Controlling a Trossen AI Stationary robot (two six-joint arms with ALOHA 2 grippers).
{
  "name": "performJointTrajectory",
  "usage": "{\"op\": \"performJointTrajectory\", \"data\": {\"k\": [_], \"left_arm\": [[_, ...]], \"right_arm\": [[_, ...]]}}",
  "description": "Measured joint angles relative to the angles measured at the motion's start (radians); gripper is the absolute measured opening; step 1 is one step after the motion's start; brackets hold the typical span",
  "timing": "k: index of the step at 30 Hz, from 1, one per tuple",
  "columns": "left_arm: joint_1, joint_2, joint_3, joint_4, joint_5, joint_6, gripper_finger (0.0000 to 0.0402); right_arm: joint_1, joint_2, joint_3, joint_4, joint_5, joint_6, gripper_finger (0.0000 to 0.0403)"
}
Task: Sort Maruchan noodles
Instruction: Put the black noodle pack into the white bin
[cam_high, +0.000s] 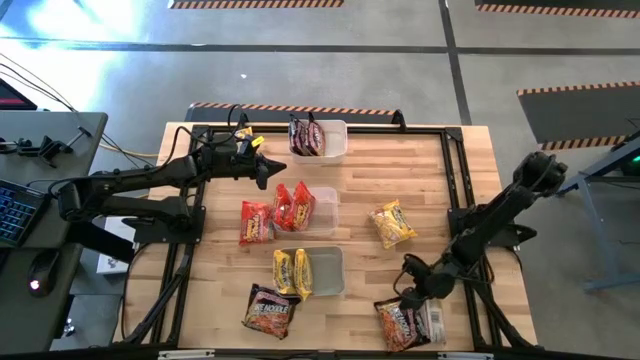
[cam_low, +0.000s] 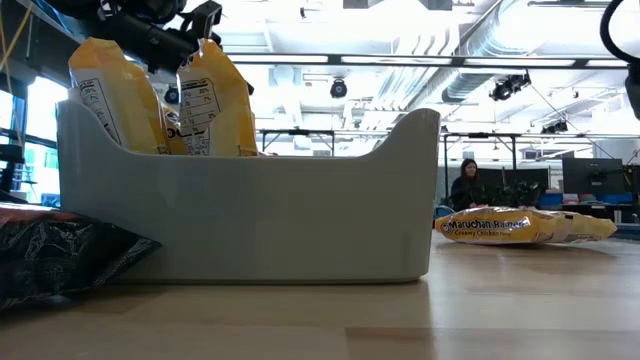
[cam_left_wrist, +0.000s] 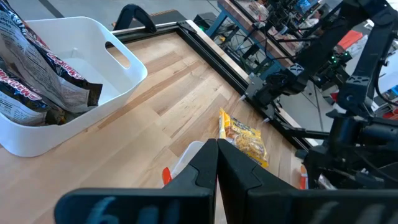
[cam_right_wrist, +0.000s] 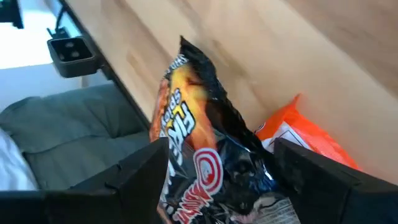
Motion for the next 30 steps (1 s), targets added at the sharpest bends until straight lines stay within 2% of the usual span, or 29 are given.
{"op": "performJointTrajectory", "data": {"k": [4,8,12,18,25,30], "left_arm": [[0.000,0.000,0.000,0.000,0.000,0.001,0.0000],[0.000,0.000,0.000,0.000,0.000,0.001,0.0000],[0.000,0.000,0.000,0.000,0.000,0.003,0.0000],[0.000,0.000,0.000,0.000,0.000,0.003,0.0000],[0.000,0.000,0.000,0.000,0.000,0.003,0.0000],[0.000,0.000,0.000,0.000,0.022,0.003,0.0000]], "right_arm": [[0.002,0.043,0.000,0.074,-0.004,-0.010,0.0279],[0.002,0.065,0.000,0.126,-0.017,-0.026,0.0235],[0.001,0.066,0.000,0.141,-0.018,-0.043,0.0157],[0.001,0.066,0.000,0.165,-0.017,-0.043,0.0017],[0.001,0.048,0.000,0.219,0.035,-0.012,0.0005],[-0.011,-0.043,0.000,0.213,0.128,-0.009,0.0001]]}}
